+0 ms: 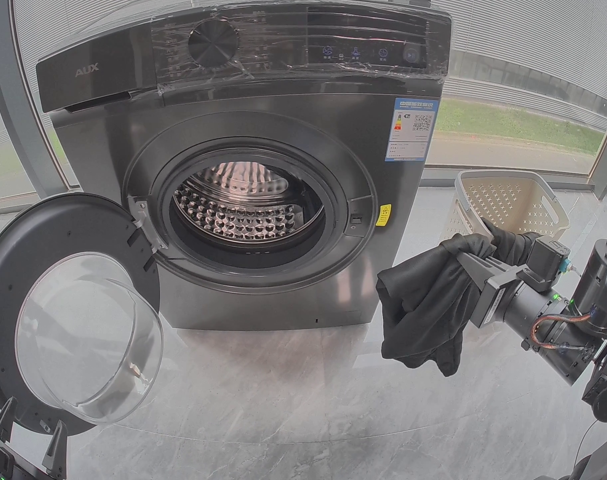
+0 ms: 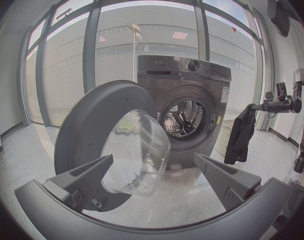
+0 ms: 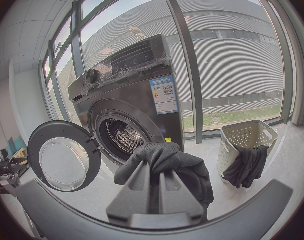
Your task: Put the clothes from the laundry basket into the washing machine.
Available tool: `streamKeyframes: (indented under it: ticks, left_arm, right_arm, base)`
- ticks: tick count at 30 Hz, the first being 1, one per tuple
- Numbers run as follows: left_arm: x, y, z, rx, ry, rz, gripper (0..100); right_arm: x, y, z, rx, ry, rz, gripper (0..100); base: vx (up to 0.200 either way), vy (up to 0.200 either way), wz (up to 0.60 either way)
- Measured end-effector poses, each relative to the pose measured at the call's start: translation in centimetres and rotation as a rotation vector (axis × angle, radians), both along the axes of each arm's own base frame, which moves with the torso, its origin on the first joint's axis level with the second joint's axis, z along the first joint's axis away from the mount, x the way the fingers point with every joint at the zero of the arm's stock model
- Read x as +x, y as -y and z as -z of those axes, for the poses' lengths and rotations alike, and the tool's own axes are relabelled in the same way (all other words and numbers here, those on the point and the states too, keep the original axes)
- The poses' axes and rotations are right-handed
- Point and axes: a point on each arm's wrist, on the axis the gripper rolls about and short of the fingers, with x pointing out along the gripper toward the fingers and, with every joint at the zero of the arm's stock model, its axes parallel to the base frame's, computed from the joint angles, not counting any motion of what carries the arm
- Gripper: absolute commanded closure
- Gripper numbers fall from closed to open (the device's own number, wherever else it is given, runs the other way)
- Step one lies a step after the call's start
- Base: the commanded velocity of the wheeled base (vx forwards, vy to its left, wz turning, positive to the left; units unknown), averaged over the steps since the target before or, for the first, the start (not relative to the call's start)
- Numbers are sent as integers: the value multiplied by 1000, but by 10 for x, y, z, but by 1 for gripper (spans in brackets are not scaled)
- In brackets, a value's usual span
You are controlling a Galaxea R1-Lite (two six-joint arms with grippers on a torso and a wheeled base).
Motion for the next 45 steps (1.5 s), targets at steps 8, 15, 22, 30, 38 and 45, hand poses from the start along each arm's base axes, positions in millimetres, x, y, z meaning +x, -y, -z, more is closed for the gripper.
streamKeyframes:
  ticks: [8, 15, 22, 30, 38, 45]
  left_arm:
    - [0, 0, 0, 1, 1, -1, 0]
    - [0, 0, 0, 12, 2, -2, 0]
    - [0, 0, 0, 34, 2, 6, 0]
    - [0, 0, 0, 37, 1, 6, 0]
    - [0, 1, 0, 51, 3, 28, 0]
    - [0, 1, 0, 59, 4, 35, 0]
  right_arm:
    - [-2, -4, -1, 2, 2, -18, 100]
    - [-5, -8, -1, 2, 3, -61, 100]
    - [-12, -19, -3, 8, 8, -135, 100]
    - [-13, -36, 4, 35, -32, -194, 100]
    - [-1, -57, 7, 73, 11, -207, 100]
    - [15, -75, 14, 63, 11, -164, 100]
  base:
    - [0, 0, 0]
    - [0, 0, 0]
    - [0, 0, 0]
    - [0, 0, 0]
    - [0, 0, 0]
    - [0, 0, 0]
